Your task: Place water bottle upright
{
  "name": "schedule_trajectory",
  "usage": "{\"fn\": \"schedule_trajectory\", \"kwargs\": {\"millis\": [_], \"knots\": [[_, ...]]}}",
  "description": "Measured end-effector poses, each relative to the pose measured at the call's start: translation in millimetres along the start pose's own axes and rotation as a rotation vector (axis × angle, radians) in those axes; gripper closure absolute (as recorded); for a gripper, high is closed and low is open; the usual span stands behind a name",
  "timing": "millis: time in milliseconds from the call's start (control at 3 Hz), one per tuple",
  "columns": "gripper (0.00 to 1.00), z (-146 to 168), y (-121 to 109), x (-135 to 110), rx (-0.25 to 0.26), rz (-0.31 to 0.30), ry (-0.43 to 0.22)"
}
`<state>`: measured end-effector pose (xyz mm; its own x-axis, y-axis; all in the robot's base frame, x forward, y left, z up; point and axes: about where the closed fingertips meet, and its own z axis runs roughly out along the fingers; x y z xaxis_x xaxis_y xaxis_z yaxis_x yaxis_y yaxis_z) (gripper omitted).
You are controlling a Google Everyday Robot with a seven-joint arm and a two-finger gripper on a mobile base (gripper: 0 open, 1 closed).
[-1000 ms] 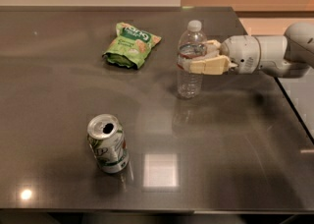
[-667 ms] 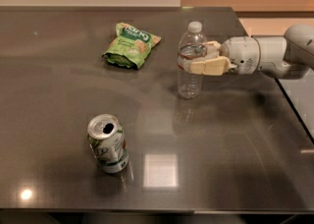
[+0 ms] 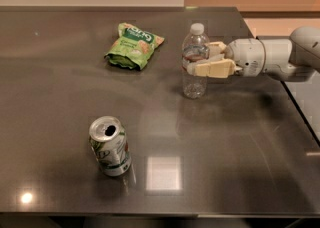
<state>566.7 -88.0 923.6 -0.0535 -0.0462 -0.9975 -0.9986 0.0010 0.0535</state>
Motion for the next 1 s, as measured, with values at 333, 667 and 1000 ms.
{"fn": "schedule_trajectory", "kwargs": {"millis": [333, 667, 1000], "knots": [[0.00, -1.7, -0.5, 1.1, 0.001, -0.008, 0.005], [0.00, -3.0, -0.4, 1.3, 0.003, -0.011, 0.007], [0.00, -10.5, 0.9, -0.1, 0.015, -0.019, 0.024]]}}
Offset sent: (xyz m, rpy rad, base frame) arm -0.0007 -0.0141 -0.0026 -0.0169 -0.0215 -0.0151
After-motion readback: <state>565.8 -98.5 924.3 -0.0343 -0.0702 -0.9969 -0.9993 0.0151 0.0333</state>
